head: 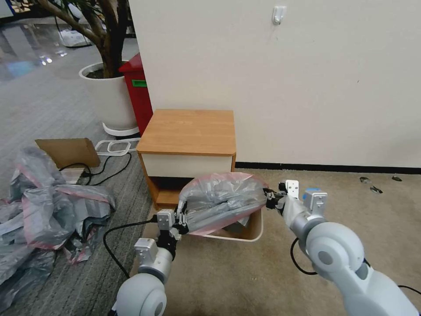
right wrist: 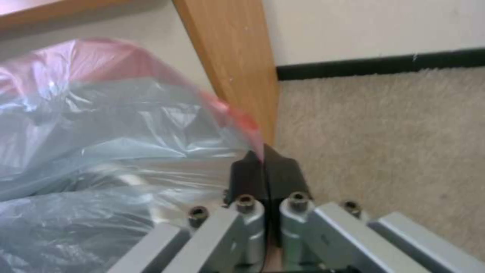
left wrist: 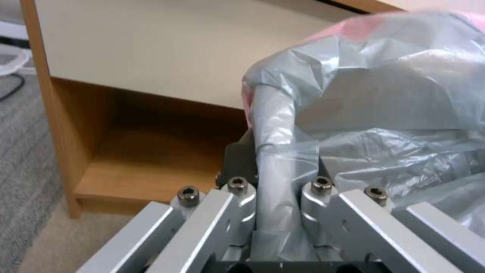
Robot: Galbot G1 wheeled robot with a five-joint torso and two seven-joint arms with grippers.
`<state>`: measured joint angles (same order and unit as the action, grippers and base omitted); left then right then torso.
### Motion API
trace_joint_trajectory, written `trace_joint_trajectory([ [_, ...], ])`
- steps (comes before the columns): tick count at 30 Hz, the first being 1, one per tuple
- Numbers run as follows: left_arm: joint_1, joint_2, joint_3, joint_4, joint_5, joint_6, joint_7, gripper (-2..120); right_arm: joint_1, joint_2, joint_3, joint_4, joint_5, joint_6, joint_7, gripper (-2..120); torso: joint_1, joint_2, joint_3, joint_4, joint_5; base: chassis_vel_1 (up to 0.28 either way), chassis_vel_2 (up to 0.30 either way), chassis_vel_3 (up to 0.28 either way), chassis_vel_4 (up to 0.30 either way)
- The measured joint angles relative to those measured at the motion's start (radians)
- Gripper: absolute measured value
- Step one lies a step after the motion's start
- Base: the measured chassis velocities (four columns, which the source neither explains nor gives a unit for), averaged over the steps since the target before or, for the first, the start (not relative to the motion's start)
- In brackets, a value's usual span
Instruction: Pick up the garbage bag from the table and place it over the trash can.
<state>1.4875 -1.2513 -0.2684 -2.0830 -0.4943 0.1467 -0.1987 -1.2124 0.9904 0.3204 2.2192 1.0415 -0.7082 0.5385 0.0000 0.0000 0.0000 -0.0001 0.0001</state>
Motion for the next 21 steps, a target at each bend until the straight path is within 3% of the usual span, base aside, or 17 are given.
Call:
trace_joint_trajectory([
  [3, -0.002, -0.001, -0.022, 0.009, -0.056, 0.0, 0.03, 7, -0.013, -0.018, 0.021, 0.01, 0.094, -0.002, 0.0, 7, 0.0, 0.0, 0.0, 0.0001, 0.0, 0.0, 0.0, 0.0, 0.0],
  [9, -0.014, 0.002, -0.044, 0.014, -0.17, 0.013, 0.068, 7, -0.033, -0.036, 0.068, 0.018, 0.225, -0.001, 0.012, 0, 0.0, 0.0, 0.0, 0.0001, -0.0002, 0.0, 0.0, 0.0, 0.0],
  [21, -0.052, 0.009, -0.086, 0.045, -0.339, 0.072, 0.069, 7, -0.094, -0.037, 0.137, 0.055, 0.445, 0.001, 0.093, 0, 0.0, 0.0, 0.0, 0.0001, -0.0001, 0.0, 0.0, 0.0, 0.0],
])
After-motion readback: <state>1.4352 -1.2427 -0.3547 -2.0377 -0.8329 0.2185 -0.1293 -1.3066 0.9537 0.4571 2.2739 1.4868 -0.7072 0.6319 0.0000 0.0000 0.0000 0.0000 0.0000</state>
